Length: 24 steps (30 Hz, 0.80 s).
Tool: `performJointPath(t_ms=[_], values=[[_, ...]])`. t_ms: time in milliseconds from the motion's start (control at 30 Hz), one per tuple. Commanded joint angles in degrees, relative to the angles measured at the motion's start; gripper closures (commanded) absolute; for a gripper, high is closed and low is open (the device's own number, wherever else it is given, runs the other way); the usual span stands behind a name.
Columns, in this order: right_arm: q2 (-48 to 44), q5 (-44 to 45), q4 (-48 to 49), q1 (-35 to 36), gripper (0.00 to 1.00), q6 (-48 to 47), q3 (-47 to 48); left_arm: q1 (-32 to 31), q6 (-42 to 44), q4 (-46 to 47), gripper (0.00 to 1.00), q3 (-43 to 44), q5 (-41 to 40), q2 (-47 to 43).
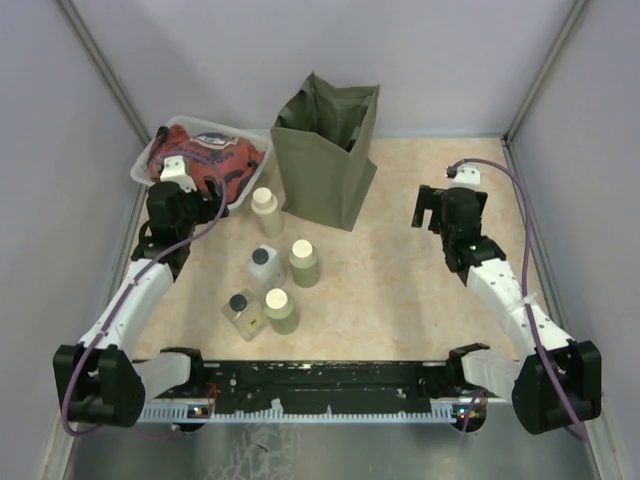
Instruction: Place the personal care products into the canvas bag
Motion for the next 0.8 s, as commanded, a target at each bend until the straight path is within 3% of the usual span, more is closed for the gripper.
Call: performJointPath(t_ms=[0,67,167,500,567,767], values=[[0.19,0.10,2.75,0.48,0.01,-0.14,-0.04,-0.17,-1.16,3.49,0.01,-1.21,1.02,-2.48],[0.18,0.10,2.63,0.47,0.01,-0.28,0.09,-0.21,-2.71,5.53,0.01,-2.69,2.64,-4.03],[0.07,0.35,2.43,0.48,0.01,-0.52,0.14,-0.11,-9.17,9.07,0.01,-6.11,-2.43,-7.31],[-0.60,0.80,1.70,0.48,0.01,-1.65,0.86,-0.04,-15.21,17.38,0.00,-13.90,-6.06,-14.30],[-0.62,-0.29,0.97,0.44,0.01,-1.57,2.07,-0.02,-21.17,18.29,0.00,-15.54,-9.12,-15.43],[1.33,-5.19,-4.19,0.59,0.01,-1.13,10.60,0.01,-16.94,21.80,0.00,-15.30,-7.19,-14.08]])
